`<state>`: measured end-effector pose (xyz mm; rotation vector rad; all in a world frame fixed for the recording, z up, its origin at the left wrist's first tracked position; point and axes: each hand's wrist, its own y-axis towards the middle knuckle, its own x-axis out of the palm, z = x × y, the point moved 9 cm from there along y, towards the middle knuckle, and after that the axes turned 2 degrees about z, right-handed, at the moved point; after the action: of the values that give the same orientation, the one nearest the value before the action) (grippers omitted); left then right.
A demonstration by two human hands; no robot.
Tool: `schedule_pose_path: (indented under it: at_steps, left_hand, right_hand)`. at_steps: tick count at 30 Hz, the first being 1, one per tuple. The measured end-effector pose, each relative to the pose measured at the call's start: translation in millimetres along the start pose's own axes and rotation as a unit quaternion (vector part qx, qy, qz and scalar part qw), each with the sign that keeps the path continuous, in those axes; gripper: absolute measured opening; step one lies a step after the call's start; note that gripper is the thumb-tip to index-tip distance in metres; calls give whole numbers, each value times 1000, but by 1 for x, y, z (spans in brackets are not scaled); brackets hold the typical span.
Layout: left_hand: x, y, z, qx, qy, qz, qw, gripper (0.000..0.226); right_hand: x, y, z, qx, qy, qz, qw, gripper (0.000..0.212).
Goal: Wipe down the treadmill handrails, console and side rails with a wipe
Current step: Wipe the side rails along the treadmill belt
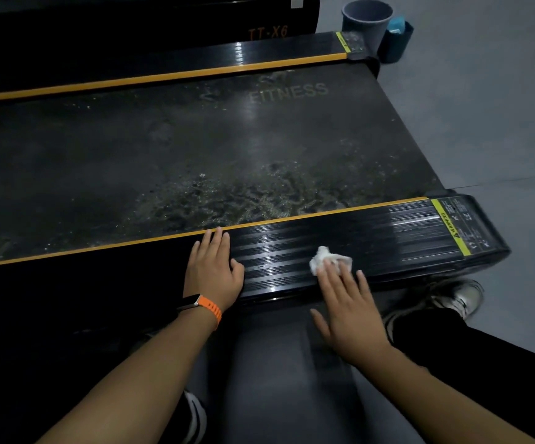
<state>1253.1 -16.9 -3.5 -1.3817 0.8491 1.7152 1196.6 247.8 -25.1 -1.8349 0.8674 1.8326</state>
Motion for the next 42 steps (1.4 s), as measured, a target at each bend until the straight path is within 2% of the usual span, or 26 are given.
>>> schedule_pose_path:
  at_steps: [4, 8, 13, 16, 19, 24, 27, 32, 35, 39, 42]
  left_hand:
    - [-1, -1, 3, -6, 10, -6, 1000, 75]
    - [1, 1, 16, 3, 19, -16, 1000, 76]
    - [10, 7, 53, 31, 5, -27, 999, 73]
    - [14, 10, 72, 35, 4, -36, 999, 77]
    - [17, 13, 80, 36, 1, -34, 999, 79]
    - [17, 13, 79, 33, -5, -25, 999, 77]
    - [17, 13, 80, 35, -11, -21, 999, 76]
    - [18, 13, 79, 34, -17, -23, 999, 72]
    - [19, 13, 78, 36, -17, -21, 999, 72]
    - [18, 13, 78, 38, -21, -12, 999, 73]
    - [18, 14, 78, 37, -17, -7, 999, 72]
  right_hand:
    - [4, 8, -67, -102, -1, -7, 995, 86]
    - [4, 8, -55, -128, -13, -3, 992, 83]
    - [-6, -14, 51, -52, -24, 14, 998, 76]
    - [-7, -21, 82, -5, -18, 4, 1000, 73]
    - [-2, -11, 63, 16, 17, 13, 1000, 77]
    - [8, 25, 1, -45, 46, -8, 998, 80]
    - [7, 27, 15, -64, 31, -4, 997, 79]
    - [-1, 7, 98, 50, 30, -5, 998, 80]
    - [1, 12, 86, 73, 43, -15, 996, 83]
    - [8, 37, 23, 7, 65, -32, 997, 84]
    - [10, 45, 14, -36, 60, -49, 996, 82]
